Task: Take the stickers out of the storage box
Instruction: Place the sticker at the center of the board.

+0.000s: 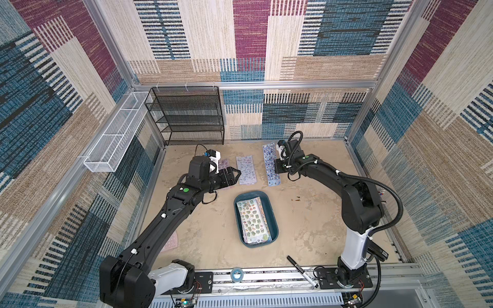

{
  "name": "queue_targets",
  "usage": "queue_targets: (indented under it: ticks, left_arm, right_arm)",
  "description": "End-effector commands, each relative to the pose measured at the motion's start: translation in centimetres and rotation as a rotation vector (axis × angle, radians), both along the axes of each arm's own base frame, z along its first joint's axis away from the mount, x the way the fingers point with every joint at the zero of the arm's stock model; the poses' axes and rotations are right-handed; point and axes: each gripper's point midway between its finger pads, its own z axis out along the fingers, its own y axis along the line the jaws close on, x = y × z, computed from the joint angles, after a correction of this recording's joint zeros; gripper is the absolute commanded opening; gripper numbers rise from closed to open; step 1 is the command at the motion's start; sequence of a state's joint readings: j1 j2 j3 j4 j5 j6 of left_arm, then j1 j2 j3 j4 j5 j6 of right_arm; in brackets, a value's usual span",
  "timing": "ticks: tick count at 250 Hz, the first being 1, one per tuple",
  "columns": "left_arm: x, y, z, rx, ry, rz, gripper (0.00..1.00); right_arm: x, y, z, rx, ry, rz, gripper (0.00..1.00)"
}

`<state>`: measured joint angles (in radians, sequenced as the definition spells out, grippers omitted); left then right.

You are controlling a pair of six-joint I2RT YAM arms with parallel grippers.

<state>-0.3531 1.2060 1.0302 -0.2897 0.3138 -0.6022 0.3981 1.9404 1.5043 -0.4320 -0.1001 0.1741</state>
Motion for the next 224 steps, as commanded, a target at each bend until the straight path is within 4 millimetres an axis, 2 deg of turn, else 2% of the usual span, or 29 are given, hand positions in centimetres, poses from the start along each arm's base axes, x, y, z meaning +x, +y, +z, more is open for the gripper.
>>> queue_targets:
  ticks: [1,19,21,73,119,134,154,163,197,224]
  left_arm:
    - [0.8,0.8,-0.1,0.018,-0.017,0.051,0.79]
    - [1.3,0.9,-0.3,0.022,-0.022,0.061,0.78]
    - [1.3,0.9,-0.4,0.023,-0.021,0.063,0.78]
    - [2.4,0.9,-3.3,0.055,0.054,0.084,0.76]
    - [3.8,0.6,-4.6,0.055,0.067,0.101,0.74]
    - [4.1,0.5,-5.2,0.057,0.083,0.105,0.74]
    - [4.5,0.4,-5.6,0.065,0.098,0.104,0.72]
    - [4.6,0.5,-5.8,0.070,0.108,0.111,0.72]
    - [4.7,0.4,-6.1,0.068,0.123,0.116,0.70]
    - [4.4,0.7,-6.0,0.074,0.124,0.126,0.70]
  right_arm:
    - [1.0,0.3,-1.6,0.037,0.045,0.035,0.00]
    - [1.7,0.0,-3.5,0.028,0.082,0.040,0.00]
    - [2.1,0.1,-3.0,0.029,0.069,0.042,0.00]
    - [5.4,-1.4,-6.4,-0.107,0.072,0.022,0.00]
    - [6.2,-1.9,-8.8,-0.168,0.094,0.015,0.03]
    - [6.3,-2.0,-9.1,-0.174,0.089,0.012,0.10]
    - [6.1,-1.6,-9.3,-0.161,0.089,0.033,0.35]
    - [6.1,-1.7,-9.5,-0.168,0.091,0.031,0.42]
    - [6.3,-2.6,-9.9,-0.210,0.075,0.001,0.50]
    - [6.5,-2.7,-7.6,-0.185,0.019,-0.022,0.53]
